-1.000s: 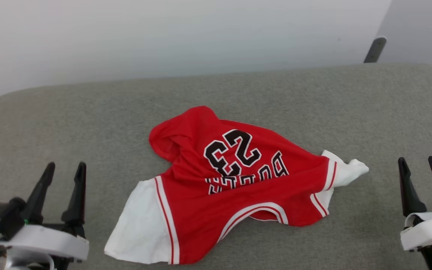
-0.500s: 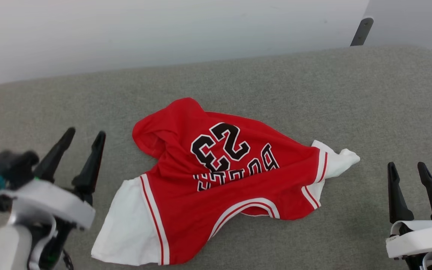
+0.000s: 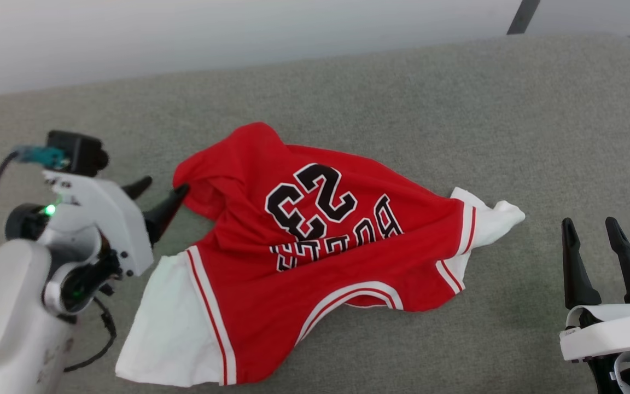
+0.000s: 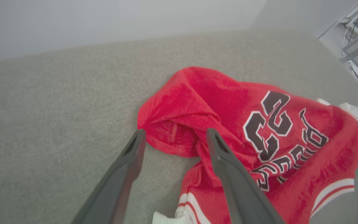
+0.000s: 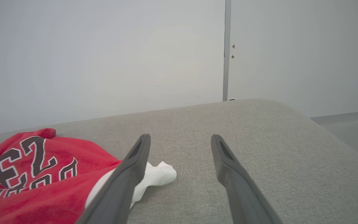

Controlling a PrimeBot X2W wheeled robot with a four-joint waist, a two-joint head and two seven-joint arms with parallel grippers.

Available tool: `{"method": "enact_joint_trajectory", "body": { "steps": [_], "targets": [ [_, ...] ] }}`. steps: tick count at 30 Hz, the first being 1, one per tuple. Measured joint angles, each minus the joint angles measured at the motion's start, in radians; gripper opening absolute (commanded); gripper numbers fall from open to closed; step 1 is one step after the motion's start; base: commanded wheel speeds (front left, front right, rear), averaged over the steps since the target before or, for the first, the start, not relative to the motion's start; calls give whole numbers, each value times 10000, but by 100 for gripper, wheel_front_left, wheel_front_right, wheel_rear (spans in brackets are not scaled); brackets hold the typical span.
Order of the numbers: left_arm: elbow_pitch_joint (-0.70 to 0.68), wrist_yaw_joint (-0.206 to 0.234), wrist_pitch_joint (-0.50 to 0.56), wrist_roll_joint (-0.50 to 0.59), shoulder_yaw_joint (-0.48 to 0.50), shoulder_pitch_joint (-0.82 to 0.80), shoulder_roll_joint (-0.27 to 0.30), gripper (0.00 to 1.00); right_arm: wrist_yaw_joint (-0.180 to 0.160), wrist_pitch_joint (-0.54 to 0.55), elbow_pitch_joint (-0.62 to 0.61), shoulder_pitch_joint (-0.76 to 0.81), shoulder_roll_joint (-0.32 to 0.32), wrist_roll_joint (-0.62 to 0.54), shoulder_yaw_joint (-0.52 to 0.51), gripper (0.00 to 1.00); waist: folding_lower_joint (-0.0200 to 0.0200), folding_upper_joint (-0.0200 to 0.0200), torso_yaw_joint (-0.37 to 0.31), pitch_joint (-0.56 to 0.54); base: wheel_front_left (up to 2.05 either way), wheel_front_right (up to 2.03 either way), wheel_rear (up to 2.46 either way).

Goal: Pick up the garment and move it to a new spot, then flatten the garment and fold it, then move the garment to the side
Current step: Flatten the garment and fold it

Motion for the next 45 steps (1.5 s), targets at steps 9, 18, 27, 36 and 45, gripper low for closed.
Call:
{"method": "enact_joint_trajectory", "body": {
  "steps": [9,18,27,36,45],
  "targets": [
    [704,401,2188,-466,-725,-967,-545,100,0,-27,-48,-181,0,90,-42,100,0,0,-224,581,0,0,0],
    [861,984,3469,-422,-1352,-1161,-771,100,0,-73,-6,-365,21,130,-36,100,0,0,-300,1053,0,0,0],
    [1555,755,3440,-182,-1615,-1608,-790,0,0,-117,104,-607,33,146,-15,100,0,0,-252,1342,0,0,0],
    [2046,364,2619,460,-1829,-2424,-487,0,0,-173,111,-635,-50,150,2,100,0,0,-223,1430,0,0,0],
    [2675,65,1198,1321,-2336,-3506,-188,0,0,-174,82,-777,-84,167,113,100,0,0,-278,1592,0,0,0]
  ]
}}
